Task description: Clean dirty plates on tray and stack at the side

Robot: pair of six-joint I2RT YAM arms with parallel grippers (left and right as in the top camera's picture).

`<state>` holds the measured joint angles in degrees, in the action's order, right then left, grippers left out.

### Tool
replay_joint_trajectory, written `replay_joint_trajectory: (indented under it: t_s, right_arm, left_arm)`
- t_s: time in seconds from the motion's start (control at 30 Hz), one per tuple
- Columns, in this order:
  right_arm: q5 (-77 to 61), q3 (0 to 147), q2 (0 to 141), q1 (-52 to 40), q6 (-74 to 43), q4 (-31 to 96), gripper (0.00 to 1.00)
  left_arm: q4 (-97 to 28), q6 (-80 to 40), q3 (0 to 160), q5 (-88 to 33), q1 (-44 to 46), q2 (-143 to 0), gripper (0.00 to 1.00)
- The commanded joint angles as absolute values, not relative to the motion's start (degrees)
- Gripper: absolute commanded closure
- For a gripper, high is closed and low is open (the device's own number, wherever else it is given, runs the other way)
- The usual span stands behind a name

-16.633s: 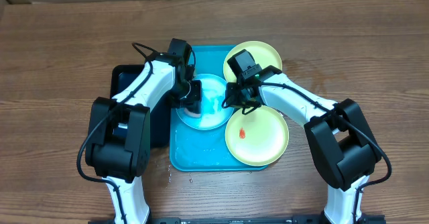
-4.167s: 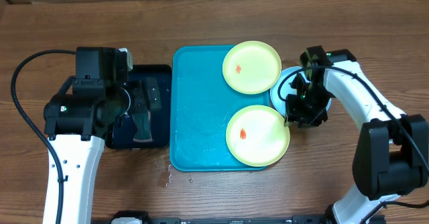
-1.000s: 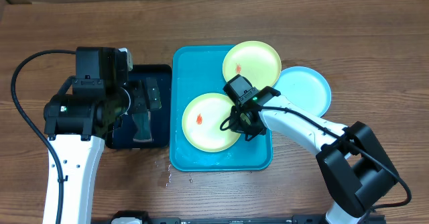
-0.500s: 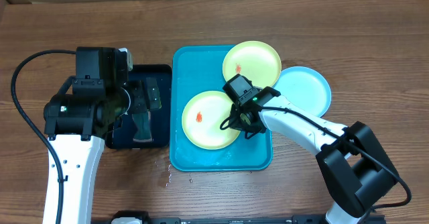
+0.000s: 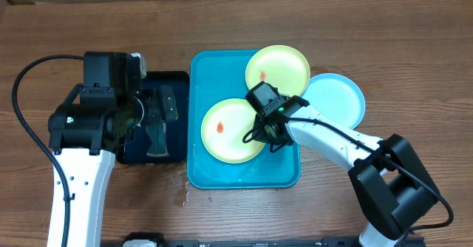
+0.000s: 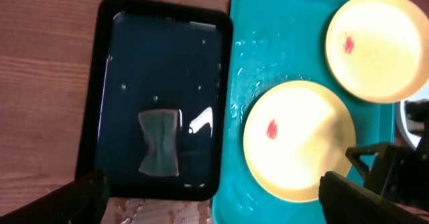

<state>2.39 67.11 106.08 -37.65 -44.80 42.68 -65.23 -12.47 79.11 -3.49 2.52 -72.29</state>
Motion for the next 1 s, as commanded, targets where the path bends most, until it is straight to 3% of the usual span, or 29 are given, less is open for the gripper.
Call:
replay_joint_trajectory:
  t_s: [0.0,0.2,0.23,0.3,0.37,0.43,0.47,0.67,0.83,0.97]
  right_arm:
    - [4.03,66.67,105.56,-37.93,-45.23,42.48,0.96]
    - [4.27,65.65,105.56,-37.91,-45.25,41.76,0.96]
    - [4.27,65.63,105.56,-37.91,-45.23,41.71,0.96]
    - [4.23,65.63,105.56,-37.91,-45.25,41.52,0.96]
    - [4.23,65.63,105.56,-37.91,-45.25,41.34,0.96]
    - [4.23,65.63,105.56,-37.91,-45.25,41.23,0.96]
    - [4.23,65.63,105.56,-37.91,-45.23,41.21,0.96]
    - [4.23,65.63,105.56,-37.91,-45.23,41.23,0.96]
    - [4.23,65.63,105.56,-37.91,-45.21,41.23,0.82]
    - [4.23,65.63,105.56,-37.91,-45.23,41.23,0.81]
  left_arm:
    - [-61.73,-12.86,79.61,-4.51,2.63,-72.38,0.00]
    - [-59.51,-12.86,79.55,-7.27,2.63,-72.51,0.00]
    - [-60.64,-12.84,79.48,-7.77,2.66,-72.69,0.07]
    - [-63.20,-12.82,78.83,-7.25,2.66,-73.25,0.36]
    - [-64.95,-12.82,77.82,-6.55,2.66,-73.95,0.55]
    - [-66.85,-12.88,76.36,-5.76,2.66,-75.29,0.85]
    - [-67.61,-12.88,75.66,-5.78,2.66,-75.99,0.92]
    - [-68.64,-12.84,71.66,-4.43,2.66,-80.66,0.96]
    - [-69.89,-12.84,71.53,-4.45,2.66,-82.32,0.96]
    - [-69.84,-12.82,71.53,-4.40,2.63,-81.62,0.95]
